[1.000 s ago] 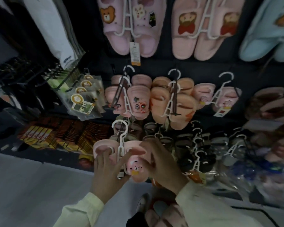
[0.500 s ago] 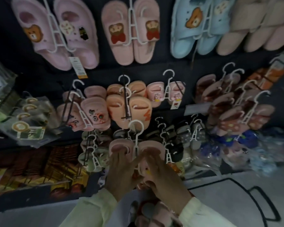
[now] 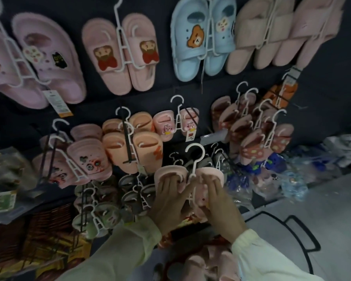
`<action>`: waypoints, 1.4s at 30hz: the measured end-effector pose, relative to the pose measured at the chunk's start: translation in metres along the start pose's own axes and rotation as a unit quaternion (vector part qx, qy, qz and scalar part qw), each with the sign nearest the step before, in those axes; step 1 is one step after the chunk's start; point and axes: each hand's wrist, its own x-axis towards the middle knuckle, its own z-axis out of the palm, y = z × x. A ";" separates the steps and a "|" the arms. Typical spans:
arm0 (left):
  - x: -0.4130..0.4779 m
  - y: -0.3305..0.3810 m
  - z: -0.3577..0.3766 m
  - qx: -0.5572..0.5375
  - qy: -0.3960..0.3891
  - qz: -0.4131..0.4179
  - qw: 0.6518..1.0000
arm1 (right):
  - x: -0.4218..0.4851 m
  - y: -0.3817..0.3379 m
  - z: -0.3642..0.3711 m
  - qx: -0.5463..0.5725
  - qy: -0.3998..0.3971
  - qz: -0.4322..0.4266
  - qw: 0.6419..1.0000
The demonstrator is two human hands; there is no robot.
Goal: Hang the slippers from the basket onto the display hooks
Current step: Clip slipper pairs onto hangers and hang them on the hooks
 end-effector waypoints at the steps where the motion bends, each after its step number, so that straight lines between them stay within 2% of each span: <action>1: 0.003 0.000 0.001 -0.005 0.001 0.010 1.000 | 0.001 0.004 0.002 0.000 0.001 0.006 1.000; 5: 0.012 -0.002 0.006 -0.018 -0.006 0.040 0.999 | 0.003 0.015 0.006 0.018 0.005 0.025 1.000; 13: 0.024 -0.007 0.019 -0.042 -0.047 0.036 0.997 | 0.014 0.023 0.014 0.003 0.002 0.045 0.999; 26: 0.046 -0.017 0.021 -0.007 0.043 0.062 0.997 | 0.034 0.030 0.017 0.014 0.042 0.053 0.998; 34: 0.067 -0.020 0.026 -0.025 0.041 0.049 0.998 | 0.052 0.037 0.012 0.026 0.038 0.058 0.997; 42: 0.085 -0.028 0.042 -0.078 -0.008 -0.001 0.997 | 0.080 0.052 0.011 0.042 -0.011 0.040 0.998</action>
